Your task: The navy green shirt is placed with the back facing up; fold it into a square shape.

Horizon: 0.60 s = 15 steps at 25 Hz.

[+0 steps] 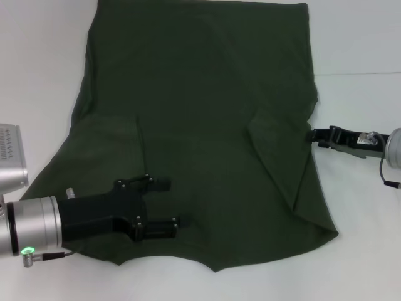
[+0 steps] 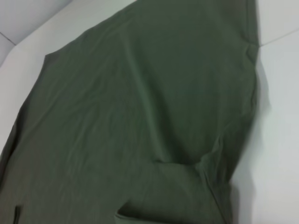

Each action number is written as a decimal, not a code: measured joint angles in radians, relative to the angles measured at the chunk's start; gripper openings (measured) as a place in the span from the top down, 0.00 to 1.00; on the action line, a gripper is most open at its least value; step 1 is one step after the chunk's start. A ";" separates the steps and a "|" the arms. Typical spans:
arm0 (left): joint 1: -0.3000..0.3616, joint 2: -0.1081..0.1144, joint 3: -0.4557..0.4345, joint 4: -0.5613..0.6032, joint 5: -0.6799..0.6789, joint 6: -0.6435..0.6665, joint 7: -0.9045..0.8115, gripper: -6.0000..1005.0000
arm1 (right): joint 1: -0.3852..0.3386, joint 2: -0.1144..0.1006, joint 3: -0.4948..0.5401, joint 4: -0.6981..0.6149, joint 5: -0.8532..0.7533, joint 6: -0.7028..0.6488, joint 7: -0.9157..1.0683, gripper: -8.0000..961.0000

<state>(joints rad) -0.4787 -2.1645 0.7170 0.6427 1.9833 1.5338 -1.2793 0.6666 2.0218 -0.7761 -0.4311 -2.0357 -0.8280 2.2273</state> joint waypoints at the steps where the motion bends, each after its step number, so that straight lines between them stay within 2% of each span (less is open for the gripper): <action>1: 0.000 0.000 0.000 0.000 0.000 0.000 0.000 0.09 | 0.002 0.002 0.000 0.004 0.000 0.009 -0.002 0.57; 9: -0.001 0.001 -0.003 0.000 0.000 0.000 0.000 0.09 | 0.017 0.030 0.000 0.009 0.005 0.066 -0.008 0.58; 15: 0.000 0.002 -0.005 0.001 0.001 -0.004 0.000 0.09 | 0.029 0.039 0.005 0.009 0.006 0.079 -0.009 0.62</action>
<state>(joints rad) -0.4783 -2.1629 0.7123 0.6435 1.9842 1.5294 -1.2793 0.6956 2.0611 -0.7710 -0.4220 -2.0295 -0.7494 2.2185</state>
